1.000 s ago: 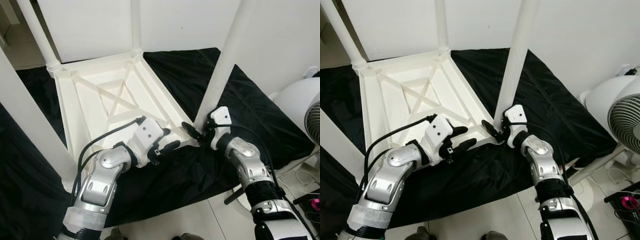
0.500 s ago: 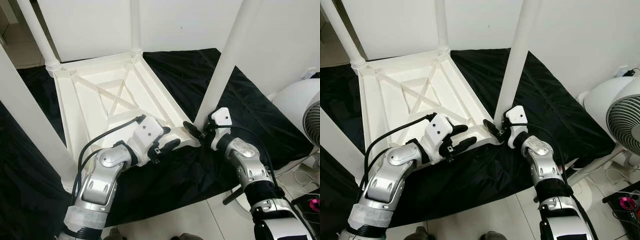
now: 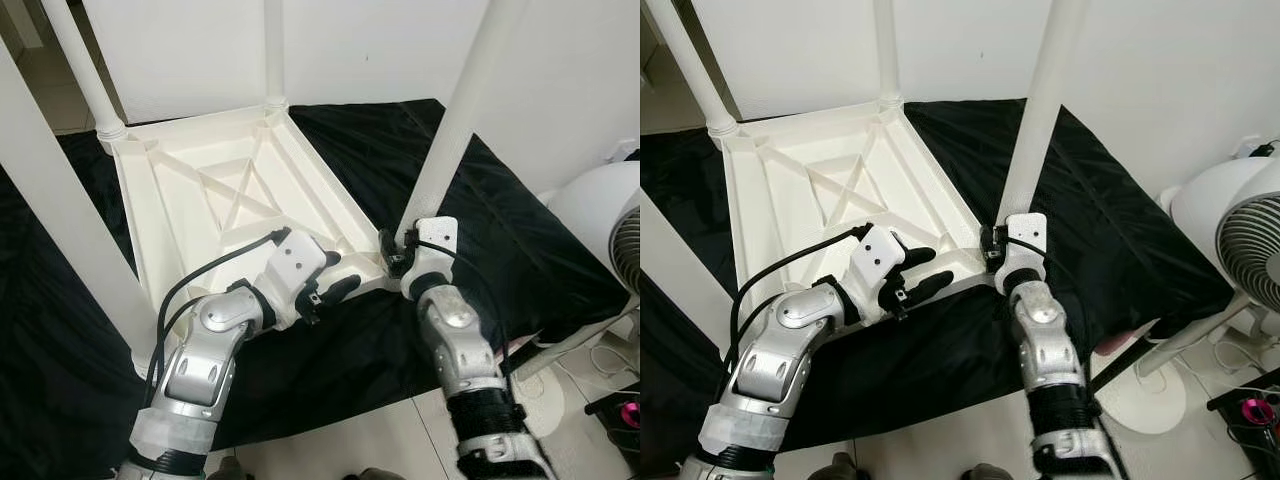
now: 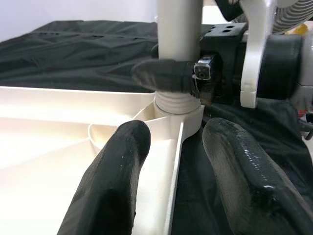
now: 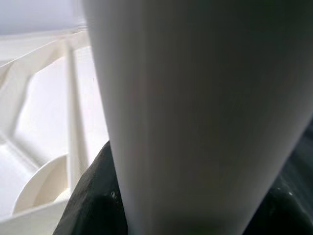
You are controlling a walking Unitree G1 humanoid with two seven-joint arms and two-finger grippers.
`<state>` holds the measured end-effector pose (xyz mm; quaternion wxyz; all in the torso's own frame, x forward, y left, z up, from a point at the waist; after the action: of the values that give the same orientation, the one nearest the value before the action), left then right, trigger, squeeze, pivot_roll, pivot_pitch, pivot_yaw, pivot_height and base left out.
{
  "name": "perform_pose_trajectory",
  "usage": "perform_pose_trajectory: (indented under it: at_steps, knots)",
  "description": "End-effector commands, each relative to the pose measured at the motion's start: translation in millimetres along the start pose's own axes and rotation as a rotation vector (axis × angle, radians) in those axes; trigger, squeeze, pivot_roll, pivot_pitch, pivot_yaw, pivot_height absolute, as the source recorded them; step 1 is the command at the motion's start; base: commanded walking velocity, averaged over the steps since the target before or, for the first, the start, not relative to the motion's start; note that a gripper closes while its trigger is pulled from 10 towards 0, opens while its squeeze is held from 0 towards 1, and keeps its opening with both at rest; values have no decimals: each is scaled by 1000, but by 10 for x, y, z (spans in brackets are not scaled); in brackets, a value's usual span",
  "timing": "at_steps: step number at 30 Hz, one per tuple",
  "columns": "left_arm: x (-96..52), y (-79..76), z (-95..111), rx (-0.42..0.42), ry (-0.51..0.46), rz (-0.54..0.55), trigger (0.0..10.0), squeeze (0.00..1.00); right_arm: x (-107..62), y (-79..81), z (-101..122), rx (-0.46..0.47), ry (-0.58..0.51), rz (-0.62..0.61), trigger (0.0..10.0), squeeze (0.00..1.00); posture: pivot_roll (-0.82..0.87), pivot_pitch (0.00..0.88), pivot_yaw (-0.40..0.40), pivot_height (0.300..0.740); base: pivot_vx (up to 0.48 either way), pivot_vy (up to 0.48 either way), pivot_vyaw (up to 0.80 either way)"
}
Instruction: Building children table
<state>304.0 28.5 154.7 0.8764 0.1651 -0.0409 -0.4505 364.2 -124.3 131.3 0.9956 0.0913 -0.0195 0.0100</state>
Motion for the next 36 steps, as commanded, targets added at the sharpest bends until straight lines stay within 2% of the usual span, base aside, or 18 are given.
perform_pose_trajectory:
  at_steps: [1, 4, 9, 16, 17, 20, 21, 22, 23, 24, 26, 27, 28, 30, 31, 33, 36]
  knots:
    - [5, 176, -19, 19, 26, 151, 10000, 0, -54, 8, -124, 10, 40, -31, 10000, 0, -60, 0, -7, 740, 0, 0, 0]
    - [7, 182, -49, 22, 35, 157, 10000, 0, -63, 102, -78, 14, 17, 2, 10000, 0, -63, 0, 0, 740, 0, 0, 0]
    - [6, 215, -190, 2, 64, 231, 10000, 0, -70, -30, 7, -12, -4, -14, 10000, 0, -64, 0, -3, 740, 0, 0, 0]
    - [-4, 223, -242, -3, 75, 251, 10000, 0, -88, -56, 29, -16, -1, -17, 10000, 0, -59, 0, -7, 740, 0, 0, 0]
    - [-4, 237, -237, -7, 73, 256, 10000, 0, -96, -35, 39, -2, -4, 8, 10000, 1000, -49, 0, -9, 740, 0, 0, 0]
    - [-5, 253, -229, -6, 70, 260, 10000, 0, -108, -20, 53, -2, -10, 33, 10000, 1000, -44, 0, -11, 740, 0, 0, 0]
    - [-24, 274, -229, 4, 69, 267, 10000, 0, -146, 14, 99, 14, -18, 144, 10000, 1000, -40, 0, -15, 740, 0, 0, 0]
    - [-24, 274, -229, 4, 69, 267, 10000, 0, -146, 14, 99, 14, -18, 144, 10000, 1000, -40, 0, -15, 740, 0, 0, 0]
    - [-37, 277, -236, 8, 71, 269, 10000, 0, -169, 21, 112, 16, -15, 195, 10000, 1000, -40, 0, -15, 740, 0, 0, 0]
    - [-50, 275, -247, 10, 75, 270, 10000, 0, -197, 41, 96, -21, 2, 269, 10000, 0, -39, 0, -11, 740, 0, 0, 0]
    - [-50, 275, -247, 10, 75, 270, 10000, 0, -197, 41, 96, -21, 2, 269, 10000, 0, -39, 0, -11, 740, 0, 0, 0]
    - [-58, 267, -257, 13, 79, 267, 10000, 0, -227, 54, 64, -81, 19, 330, 10000, 0, -39, 0, -11, 740, 0, 0, 0]
    - [-61, 235, -259, 22, 81, 249, 10000, 0, -243, 25, 31, -103, 46, 402, 10000, 0, -43, 0, -1, 740, 0, 0, 0]
    - [-61, 235, -259, 22, 81, 249, 10000, 0, -243, 25, 31, -103, 46, 402, 10000, 0, -43, 0, -1, 740, 0, 0, 0]
    - [-62, 211, -260, 30, 83, 234, 10000, 0, -247, -13, 12, -131, 64, 451, 10000, 0, -43, 0, -1, 740, 0, 0, 0]
    - [-57, 184, -255, 39, 81, 209, 10000, 0, -205, -77, 8, -168, 80, 511, 10000, 0, -50, 0, 10, 740, 0, 0, 0]
    - [-47, 175, -243, 47, 78, 192, 10000, 0, -143, -91, 31, -190, 85, 549, 10000, 0, -54, 0, 17, 740, 0, 0, 0]
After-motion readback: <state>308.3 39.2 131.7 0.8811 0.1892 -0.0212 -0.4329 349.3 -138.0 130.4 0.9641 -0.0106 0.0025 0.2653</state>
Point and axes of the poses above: a point about 5 cm out from each wrist's last joint towards the gripper, its own x axis pointing out of the wrist towards the gripper, its own z axis along the axis of the wrist's last joint, y = z × x, the point moved 5 cm from there along x, pointing out of the wrist towards the gripper, and after that the axes turned 8 degrees about x, right-handed, at the moved point
